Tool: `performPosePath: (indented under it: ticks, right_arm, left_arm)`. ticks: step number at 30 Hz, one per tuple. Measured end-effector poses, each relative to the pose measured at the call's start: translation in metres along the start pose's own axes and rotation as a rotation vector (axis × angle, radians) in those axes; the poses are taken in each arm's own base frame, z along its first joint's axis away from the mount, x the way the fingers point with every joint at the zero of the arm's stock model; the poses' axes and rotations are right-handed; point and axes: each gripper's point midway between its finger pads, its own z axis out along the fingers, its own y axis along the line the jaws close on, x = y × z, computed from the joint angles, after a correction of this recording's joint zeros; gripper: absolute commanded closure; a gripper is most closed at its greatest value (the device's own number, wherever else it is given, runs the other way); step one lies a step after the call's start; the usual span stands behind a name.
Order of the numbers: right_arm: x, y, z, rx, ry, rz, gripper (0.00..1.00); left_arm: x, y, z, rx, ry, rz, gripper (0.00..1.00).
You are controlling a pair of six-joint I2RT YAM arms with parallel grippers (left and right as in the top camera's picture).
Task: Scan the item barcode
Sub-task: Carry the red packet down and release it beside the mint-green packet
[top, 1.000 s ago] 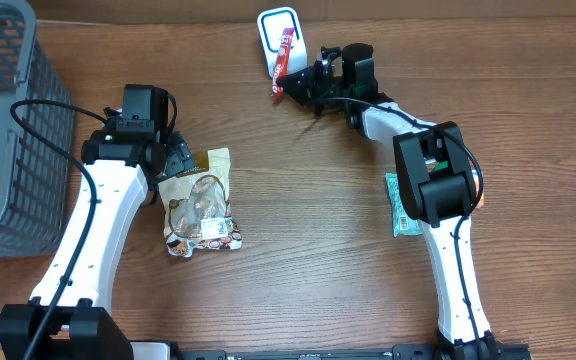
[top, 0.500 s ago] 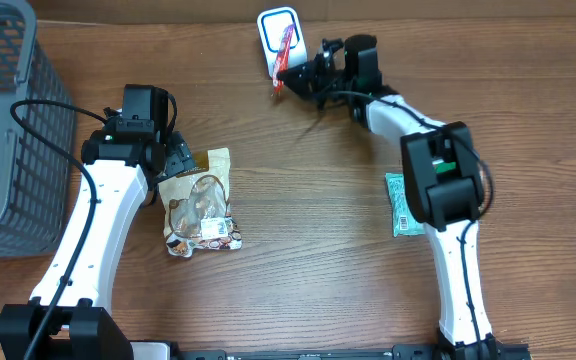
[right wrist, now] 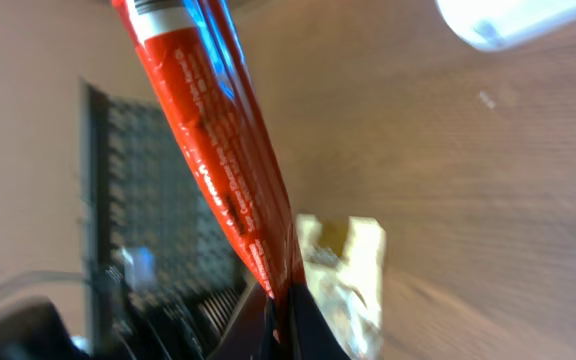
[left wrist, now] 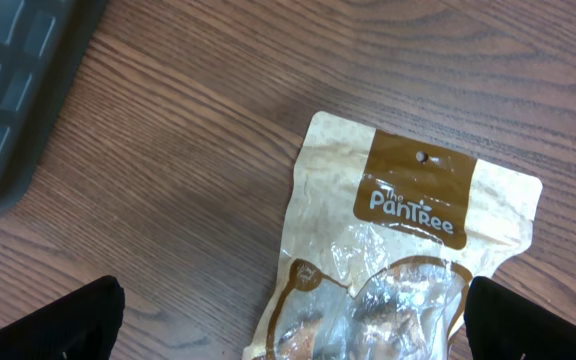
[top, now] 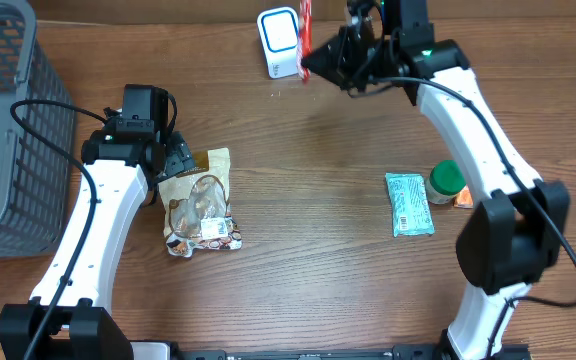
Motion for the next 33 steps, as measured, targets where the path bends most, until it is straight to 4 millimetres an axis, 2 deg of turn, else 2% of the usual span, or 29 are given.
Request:
performPosePath:
  ticks: [3, 6, 9, 15, 19, 25, 33]
  right_arm:
    - [0.033, -0.016, -0.014, 0.101, 0.1, -0.041, 0.96]
    - [0.067, -0.046, -0.025, 0.243, 0.216, -0.037, 0.96]
    - [0.089, -0.078, -0.04, 0.408, 0.291, -0.034, 0.96]
    - [0.116, -0.143, -0.075, 0.746, 0.4, -0.044, 0.96]
    - [0.131, -0.17, -0.089, 0.876, 0.459, -0.045, 0.96]
    - [0.144, -0.196, -0.103, 0.997, 0.512, -0.048, 0.96]
    - [0.14, -0.214, -0.121, 1.159, 0.473, -0.034, 0.96]
  left_arm:
    - [0.0, 0.0, 0.0, 0.0, 0.0, 0.0, 0.0]
    - [0.0, 0.0, 0.0, 0.0, 0.0, 0.0, 0.0]
    - [0.0, 0.0, 0.0, 0.0, 0.0, 0.0, 0.0]
    - [0.0, 0.0, 0.0, 0.0, 0.0, 0.0, 0.0]
    - [0.0, 0.0, 0.0, 0.0, 0.0, 0.0, 0.0]
    - [0.0, 0.0, 0.0, 0.0, 0.0, 0.0, 0.0]
    - [0.0, 0.0, 0.0, 0.0, 0.0, 0.0, 0.0]
